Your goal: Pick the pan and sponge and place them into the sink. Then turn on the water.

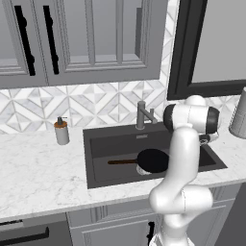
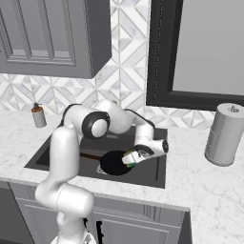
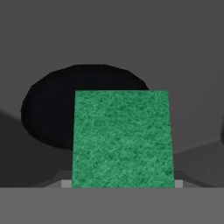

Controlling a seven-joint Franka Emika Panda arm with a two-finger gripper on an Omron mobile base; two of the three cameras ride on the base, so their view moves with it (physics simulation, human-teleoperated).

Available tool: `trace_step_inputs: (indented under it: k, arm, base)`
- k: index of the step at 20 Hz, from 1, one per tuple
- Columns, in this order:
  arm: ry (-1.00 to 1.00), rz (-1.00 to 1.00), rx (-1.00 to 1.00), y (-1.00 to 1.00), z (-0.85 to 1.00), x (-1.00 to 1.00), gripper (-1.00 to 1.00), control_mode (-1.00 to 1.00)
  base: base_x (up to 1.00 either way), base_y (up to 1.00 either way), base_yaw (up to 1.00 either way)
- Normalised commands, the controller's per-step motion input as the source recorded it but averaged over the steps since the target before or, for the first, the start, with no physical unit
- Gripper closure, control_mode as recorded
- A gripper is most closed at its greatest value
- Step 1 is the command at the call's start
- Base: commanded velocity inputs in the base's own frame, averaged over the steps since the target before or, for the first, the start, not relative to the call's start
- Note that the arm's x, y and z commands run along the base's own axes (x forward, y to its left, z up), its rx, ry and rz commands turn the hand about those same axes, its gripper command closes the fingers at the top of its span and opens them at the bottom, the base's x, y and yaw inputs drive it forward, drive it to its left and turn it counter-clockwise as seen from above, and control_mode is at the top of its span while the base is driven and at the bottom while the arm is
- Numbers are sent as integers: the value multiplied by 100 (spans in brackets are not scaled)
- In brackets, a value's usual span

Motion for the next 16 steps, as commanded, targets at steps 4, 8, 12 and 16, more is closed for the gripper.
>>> trace_step_inputs:
  k: [4, 8, 12, 16]
  arm:
    - [0, 1, -4, 26, -22, 30, 100, -100]
    - [0, 0, -1, 19, -19, 24, 100, -100]
    - [0, 0, 0, 12, -32, 15, 100, -100]
    - [0, 0, -1, 11, -49, 17, 100, -100]
  base:
    - [0, 0, 0]
    - [0, 0, 0]
    - [0, 0, 0]
    - [0, 0, 0]
